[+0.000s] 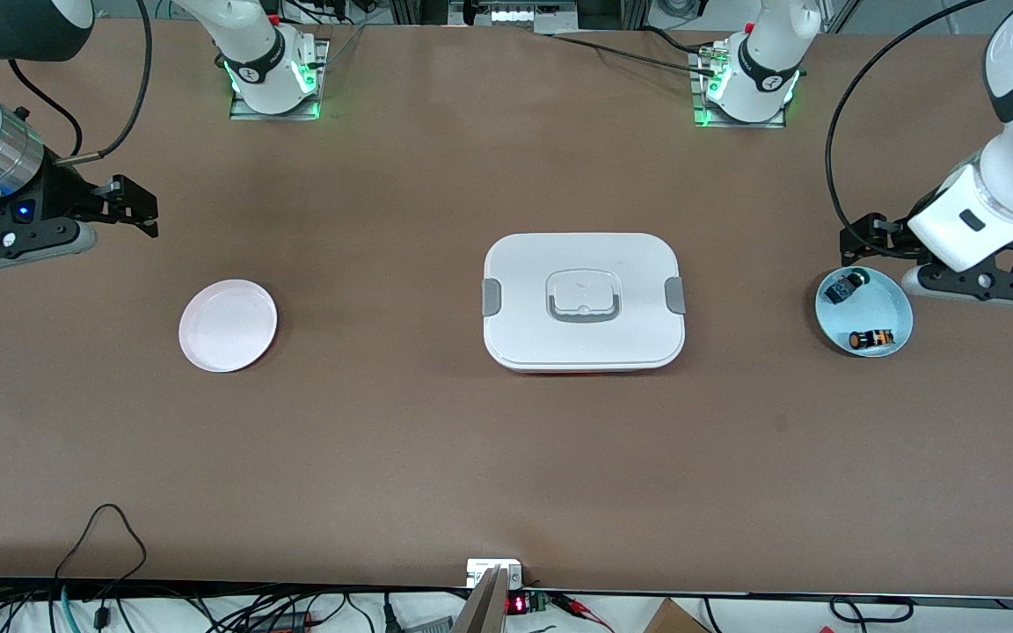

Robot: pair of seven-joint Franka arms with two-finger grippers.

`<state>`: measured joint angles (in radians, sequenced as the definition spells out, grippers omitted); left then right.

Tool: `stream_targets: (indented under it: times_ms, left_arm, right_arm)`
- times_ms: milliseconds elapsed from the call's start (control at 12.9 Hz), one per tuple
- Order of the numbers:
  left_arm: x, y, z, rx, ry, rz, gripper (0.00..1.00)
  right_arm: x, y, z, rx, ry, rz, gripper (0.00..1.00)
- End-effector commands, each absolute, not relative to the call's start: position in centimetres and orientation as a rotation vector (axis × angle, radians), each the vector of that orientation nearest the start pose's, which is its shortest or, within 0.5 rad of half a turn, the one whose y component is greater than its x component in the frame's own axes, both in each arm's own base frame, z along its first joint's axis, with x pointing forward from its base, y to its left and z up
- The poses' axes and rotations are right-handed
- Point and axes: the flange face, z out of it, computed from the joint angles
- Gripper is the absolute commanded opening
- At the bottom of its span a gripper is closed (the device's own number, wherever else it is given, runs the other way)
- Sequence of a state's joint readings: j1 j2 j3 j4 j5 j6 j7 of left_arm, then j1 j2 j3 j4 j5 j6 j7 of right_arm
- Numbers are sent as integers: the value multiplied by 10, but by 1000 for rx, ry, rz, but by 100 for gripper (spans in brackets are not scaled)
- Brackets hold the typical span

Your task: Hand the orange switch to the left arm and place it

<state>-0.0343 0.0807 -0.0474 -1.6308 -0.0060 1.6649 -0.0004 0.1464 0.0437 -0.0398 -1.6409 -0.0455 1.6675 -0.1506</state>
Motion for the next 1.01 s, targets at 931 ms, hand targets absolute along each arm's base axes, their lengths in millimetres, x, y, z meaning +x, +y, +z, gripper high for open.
stream_targets:
  times_ms: [931]
  left_arm:
    - [556,-47,564,-3115,55,55,100]
  right_arm:
    - [574,62,580,-3146,-385,13,100]
